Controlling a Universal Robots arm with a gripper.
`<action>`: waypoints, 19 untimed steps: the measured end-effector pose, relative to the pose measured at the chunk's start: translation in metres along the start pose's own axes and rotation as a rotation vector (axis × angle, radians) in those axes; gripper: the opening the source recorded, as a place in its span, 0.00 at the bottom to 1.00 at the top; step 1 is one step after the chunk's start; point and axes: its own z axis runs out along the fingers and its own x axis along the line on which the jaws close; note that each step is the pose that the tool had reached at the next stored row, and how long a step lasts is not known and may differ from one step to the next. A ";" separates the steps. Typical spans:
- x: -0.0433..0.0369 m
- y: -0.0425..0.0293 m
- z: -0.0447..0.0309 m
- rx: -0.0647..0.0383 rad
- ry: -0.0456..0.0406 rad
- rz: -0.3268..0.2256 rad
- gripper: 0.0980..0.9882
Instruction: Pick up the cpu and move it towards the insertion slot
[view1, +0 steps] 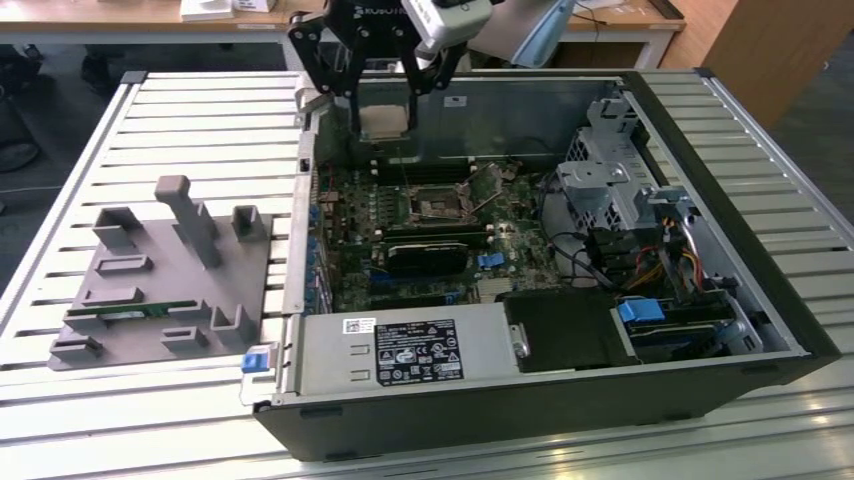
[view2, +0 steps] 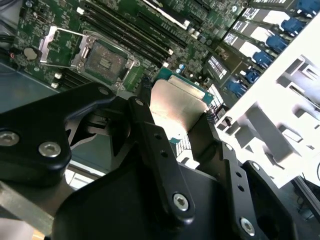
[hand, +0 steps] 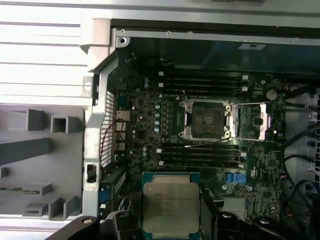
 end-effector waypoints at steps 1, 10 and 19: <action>-0.0006 0.0015 0.0001 0.000 0.0000 0.000 0.50; -0.0078 0.0172 0.0019 0.000 0.0001 0.000 0.50; -0.0214 0.0326 0.0069 -0.001 0.0000 0.000 0.50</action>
